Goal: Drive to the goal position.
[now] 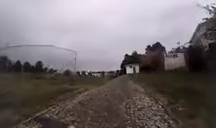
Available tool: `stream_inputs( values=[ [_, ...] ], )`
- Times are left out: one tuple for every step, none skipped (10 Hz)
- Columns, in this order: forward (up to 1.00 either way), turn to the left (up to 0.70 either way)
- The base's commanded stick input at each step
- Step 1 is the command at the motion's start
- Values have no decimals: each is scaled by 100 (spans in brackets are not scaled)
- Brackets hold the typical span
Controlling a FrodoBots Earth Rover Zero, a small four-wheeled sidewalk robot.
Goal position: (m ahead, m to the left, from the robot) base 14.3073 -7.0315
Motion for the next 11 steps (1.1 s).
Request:
stream_inputs(
  values=[
    [60,-15],
    [60,-15],
    [60,-15],
    [60,-15],
    [60,-15],
    [60,-15],
    [60,-9],
    [60,-1],
    [60,0],
    [60,1],
    [60,1]
  ],
)
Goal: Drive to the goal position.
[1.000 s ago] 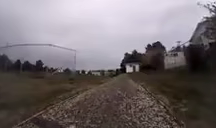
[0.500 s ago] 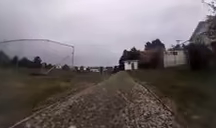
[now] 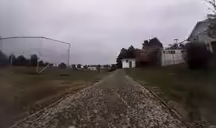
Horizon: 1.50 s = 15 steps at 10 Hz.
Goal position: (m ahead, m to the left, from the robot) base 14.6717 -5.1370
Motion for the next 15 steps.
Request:
stream_inputs(
  values=[
    [60,1],
    [60,1],
    [60,1],
    [60,1],
    [60,1],
    [60,1],
    [60,1],
    [60,1],
    [60,1],
    [60,1],
    [60,1],
    [60,1],
    [60,1],
    [60,1],
    [60,1]
  ],
)
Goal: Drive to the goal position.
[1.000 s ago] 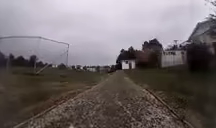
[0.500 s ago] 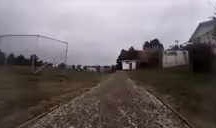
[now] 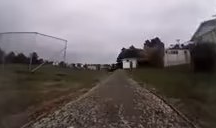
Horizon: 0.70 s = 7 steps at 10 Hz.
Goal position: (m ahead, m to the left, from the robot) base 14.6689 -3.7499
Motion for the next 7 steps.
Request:
stream_inputs(
  values=[
    [60,1],
    [60,1],
    [60,0],
    [60,-5],
    [60,-11],
    [60,-14],
    [60,-15]
  ],
)
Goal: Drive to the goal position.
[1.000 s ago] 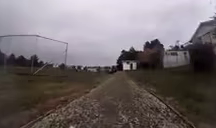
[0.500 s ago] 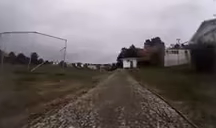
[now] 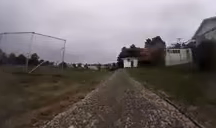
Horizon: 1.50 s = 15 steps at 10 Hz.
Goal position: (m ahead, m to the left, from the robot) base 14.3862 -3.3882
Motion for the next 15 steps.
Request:
stream_inputs(
  values=[
    [60,-15],
    [60,-15],
    [60,-15],
    [60,-15],
    [60,-15],
    [60,-15],
    [60,-15],
    [60,-15],
    [60,-15],
    [60,-15],
    [60,-15],
    [60,-15],
    [60,-14],
    [60,-14],
    [60,-9]
  ],
)
